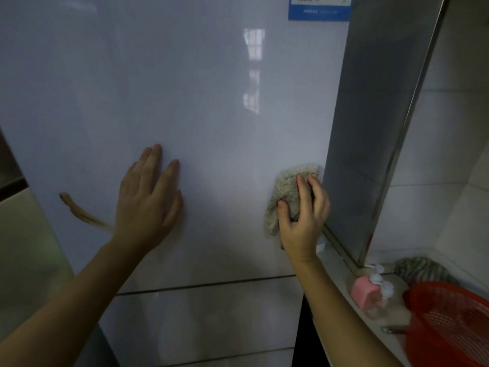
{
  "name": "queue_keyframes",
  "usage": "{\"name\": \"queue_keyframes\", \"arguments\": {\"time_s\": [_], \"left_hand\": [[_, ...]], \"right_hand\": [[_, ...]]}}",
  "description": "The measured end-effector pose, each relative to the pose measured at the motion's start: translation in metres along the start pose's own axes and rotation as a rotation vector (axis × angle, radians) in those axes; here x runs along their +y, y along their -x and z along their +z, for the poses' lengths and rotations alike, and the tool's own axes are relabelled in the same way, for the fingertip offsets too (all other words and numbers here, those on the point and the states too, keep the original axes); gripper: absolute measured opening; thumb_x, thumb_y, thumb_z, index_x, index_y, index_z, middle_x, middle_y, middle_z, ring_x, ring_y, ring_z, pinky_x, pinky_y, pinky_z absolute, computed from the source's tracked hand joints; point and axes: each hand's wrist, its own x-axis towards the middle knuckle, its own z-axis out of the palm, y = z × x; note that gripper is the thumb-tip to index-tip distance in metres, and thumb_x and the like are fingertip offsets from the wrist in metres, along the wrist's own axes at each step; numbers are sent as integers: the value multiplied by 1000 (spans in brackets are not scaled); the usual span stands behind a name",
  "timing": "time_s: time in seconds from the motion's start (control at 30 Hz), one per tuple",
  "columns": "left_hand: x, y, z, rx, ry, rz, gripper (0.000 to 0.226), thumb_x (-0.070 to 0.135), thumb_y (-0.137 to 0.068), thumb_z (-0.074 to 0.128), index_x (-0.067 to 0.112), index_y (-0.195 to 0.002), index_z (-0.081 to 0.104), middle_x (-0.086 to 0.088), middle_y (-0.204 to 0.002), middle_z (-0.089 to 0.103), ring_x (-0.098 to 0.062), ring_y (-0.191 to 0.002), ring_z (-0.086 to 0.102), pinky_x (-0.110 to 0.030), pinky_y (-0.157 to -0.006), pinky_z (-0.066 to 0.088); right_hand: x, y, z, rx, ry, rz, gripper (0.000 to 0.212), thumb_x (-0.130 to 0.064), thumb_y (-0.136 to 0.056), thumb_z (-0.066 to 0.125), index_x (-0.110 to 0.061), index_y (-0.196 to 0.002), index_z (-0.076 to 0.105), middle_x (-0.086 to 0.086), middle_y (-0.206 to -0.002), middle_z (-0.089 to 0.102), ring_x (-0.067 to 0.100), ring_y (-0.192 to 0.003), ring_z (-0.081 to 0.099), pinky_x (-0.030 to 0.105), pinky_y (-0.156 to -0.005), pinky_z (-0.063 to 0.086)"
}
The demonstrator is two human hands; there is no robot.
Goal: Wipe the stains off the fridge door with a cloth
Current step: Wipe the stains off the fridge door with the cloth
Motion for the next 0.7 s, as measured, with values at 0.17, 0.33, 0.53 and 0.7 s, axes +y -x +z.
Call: {"name": "queue_keyframes", "arguments": {"time_s": [0.17,0.33,0.53,0.7], "left_hand": [[-13,16,-2,12,12,16,53,28,-99,49,3,-145,46,-27,-159,29,-44,-148,30,-52,-114,31],[-19,22,-7,11,46,7,51,26,-99,49,2,-144,47,-28,-158,30,-45,-147,30,-53,-114,30],[-60,42,-19,-4,34,-100,51,29,-100,46,3,-144,47,-27,-159,29,-44,-147,31,-54,-115,30],[-98,61,-26,-7,25,-174,52,31,-100,43,3,-143,49,-26,-159,30,-44,-146,34,-53,-112,35]], "right_hand": [[-6,-12,4,-7,18,-106,45,-22,-91,67,-9,-134,62,13,-138,53,33,-130,51,51,-108,43],[-27,-22,14,-133,-17,-250,53,-24,-91,69,-12,-140,53,10,-141,52,30,-134,48,41,-116,34],[-71,-55,38,-228,-74,-462,51,-22,-88,77,-13,-132,53,13,-138,59,31,-130,53,41,-111,38],[-119,-78,61,-260,-60,-584,42,-22,-86,79,-8,-124,68,14,-134,63,31,-127,55,37,-110,35]]}}
